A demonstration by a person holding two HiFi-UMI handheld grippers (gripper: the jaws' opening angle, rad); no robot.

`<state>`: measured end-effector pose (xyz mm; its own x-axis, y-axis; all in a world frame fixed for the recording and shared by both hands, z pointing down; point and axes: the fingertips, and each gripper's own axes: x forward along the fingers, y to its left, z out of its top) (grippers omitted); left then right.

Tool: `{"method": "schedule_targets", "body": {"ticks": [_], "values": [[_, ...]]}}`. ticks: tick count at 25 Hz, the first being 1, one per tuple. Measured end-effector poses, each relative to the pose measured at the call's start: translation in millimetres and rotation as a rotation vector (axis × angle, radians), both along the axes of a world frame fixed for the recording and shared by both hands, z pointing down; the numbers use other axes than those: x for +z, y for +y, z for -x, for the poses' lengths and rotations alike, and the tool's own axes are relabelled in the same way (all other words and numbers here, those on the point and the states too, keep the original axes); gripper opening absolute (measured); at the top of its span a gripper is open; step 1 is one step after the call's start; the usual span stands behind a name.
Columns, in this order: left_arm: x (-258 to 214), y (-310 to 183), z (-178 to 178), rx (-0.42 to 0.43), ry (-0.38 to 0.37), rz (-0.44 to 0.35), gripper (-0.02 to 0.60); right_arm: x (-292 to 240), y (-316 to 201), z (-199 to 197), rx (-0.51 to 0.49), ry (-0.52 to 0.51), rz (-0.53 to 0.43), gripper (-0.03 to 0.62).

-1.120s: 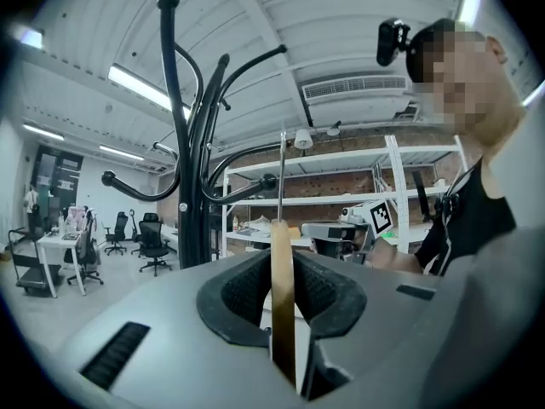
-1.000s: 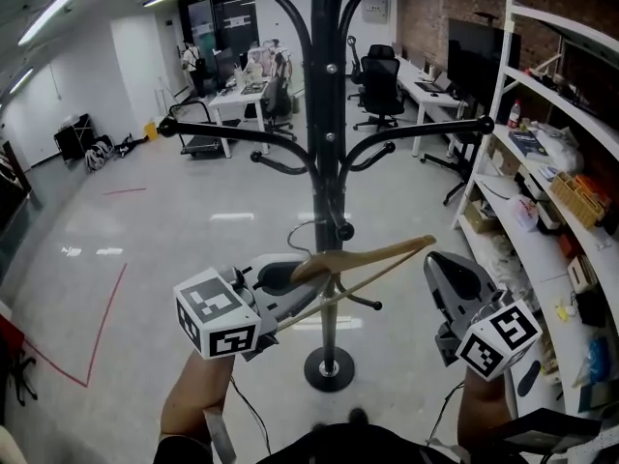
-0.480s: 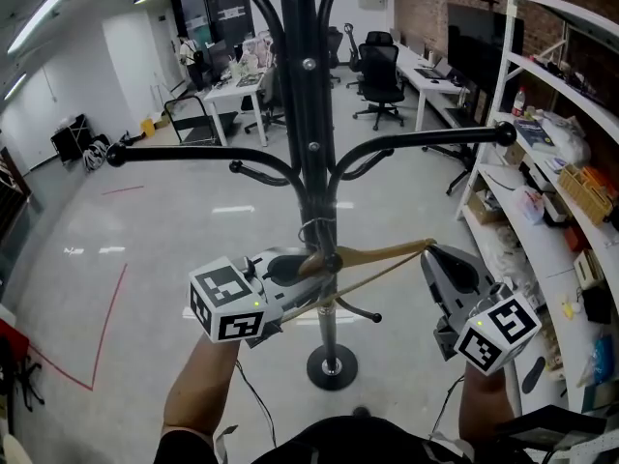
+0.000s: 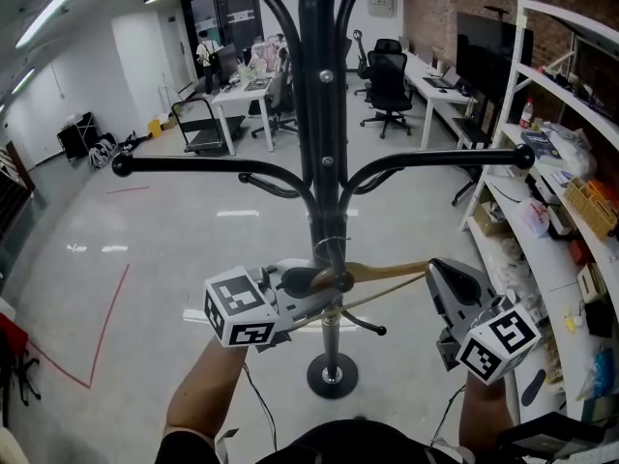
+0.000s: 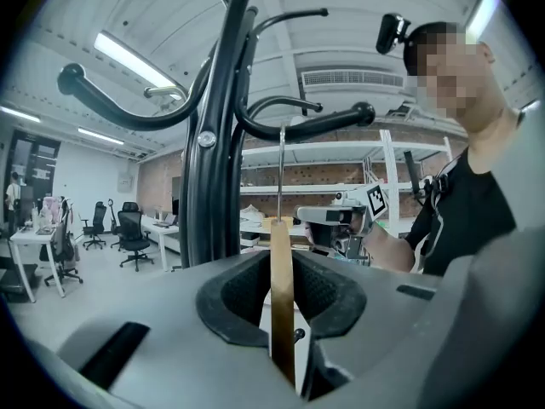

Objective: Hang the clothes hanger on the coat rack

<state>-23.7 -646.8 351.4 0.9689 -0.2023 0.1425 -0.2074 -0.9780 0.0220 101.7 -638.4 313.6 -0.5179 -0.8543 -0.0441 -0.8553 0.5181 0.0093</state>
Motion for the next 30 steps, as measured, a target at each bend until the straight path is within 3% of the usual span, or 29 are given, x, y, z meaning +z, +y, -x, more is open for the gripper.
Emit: {"method": "schedule_targets", "body": {"ticks": [6,9,15,30], "values": [[-1.8,4.8,-0.7,-0.015,-0.023,-0.153,0.072,-1.0,2.7,2.4,-0.006,0.020,0.002,0.008],[-4.1,4.0,1.0,-0.035,-0.014,-0.192,0.077,0.0,3.6,3.2,-0.011,0.029,0.002,0.008],[-24.3,0.1,12.7,-0.099,0.073,-0.270,0.084,2.2,3.3,3.1,-0.020,0.041,0.007,0.008],[-30.1,0.7,27.1,-0.175,0.090,-0.289,0.097,-3.0,10.0,5.5,-0.039,0.036,-0.008,0.008]]}}
